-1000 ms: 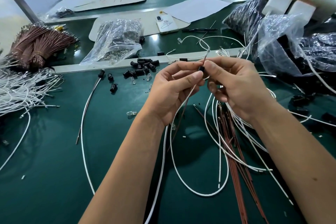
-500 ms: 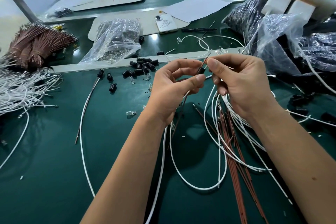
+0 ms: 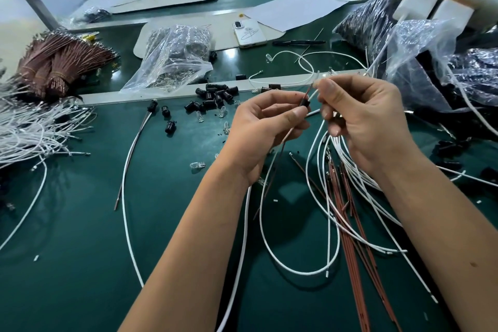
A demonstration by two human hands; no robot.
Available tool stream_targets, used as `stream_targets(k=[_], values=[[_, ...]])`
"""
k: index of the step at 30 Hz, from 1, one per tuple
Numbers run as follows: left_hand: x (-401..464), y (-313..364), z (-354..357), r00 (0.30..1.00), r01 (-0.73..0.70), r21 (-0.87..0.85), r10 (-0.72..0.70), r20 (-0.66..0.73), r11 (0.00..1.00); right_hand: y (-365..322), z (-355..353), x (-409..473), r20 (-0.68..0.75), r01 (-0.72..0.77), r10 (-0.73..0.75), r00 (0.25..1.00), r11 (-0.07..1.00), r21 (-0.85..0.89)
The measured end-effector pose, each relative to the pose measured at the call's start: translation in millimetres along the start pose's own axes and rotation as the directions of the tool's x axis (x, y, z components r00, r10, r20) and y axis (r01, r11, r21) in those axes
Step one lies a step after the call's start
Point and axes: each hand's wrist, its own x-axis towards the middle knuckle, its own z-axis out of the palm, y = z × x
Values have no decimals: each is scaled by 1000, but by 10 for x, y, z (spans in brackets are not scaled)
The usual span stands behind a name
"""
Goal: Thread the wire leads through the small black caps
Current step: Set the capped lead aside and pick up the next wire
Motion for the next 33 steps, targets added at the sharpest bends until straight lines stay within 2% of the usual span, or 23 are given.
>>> stream_targets(k=[2, 4, 7, 10, 15, 20, 25, 28, 33], values=[[19, 17, -18, 997, 22, -99, -29, -73, 995, 38, 37, -25, 82, -62, 67, 994, 996, -68], [45, 40, -57, 990, 36, -245, -67, -120, 969, 88, 104, -71, 165, -90, 127, 978, 972, -218], [57, 56, -98, 986, 51, -317, -98, -136, 947, 173, 201, -151, 241, -26, 131, 961, 918, -396], [40, 68, -104, 984, 54, -274, -97, -147, 960, 204, 233, -175, 236, 9, 99, 967, 908, -419], [41, 99, -155, 986, 49, -218, -82, -146, 975, 160, 252, -173, 272, -105, 175, 946, 962, -253], [39, 105, -178, 992, 63, -161, -79, -100, 985, 129, 244, -183, 297, -113, 190, 936, 960, -257], [35, 73, -206, 992, 33, 3, -32, -118, 999, 114, 224, -177, 317, -108, 215, 924, 941, -322], [37, 74, -223, 990, 24, 10, -22, -141, 1000, 95, 191, -164, 300, -76, 201, 933, 922, -381], [49, 60, -212, 989, 19, 47, -11, -150, 999, 88, 130, -131, 281, 68, 126, 951, 804, -591]])
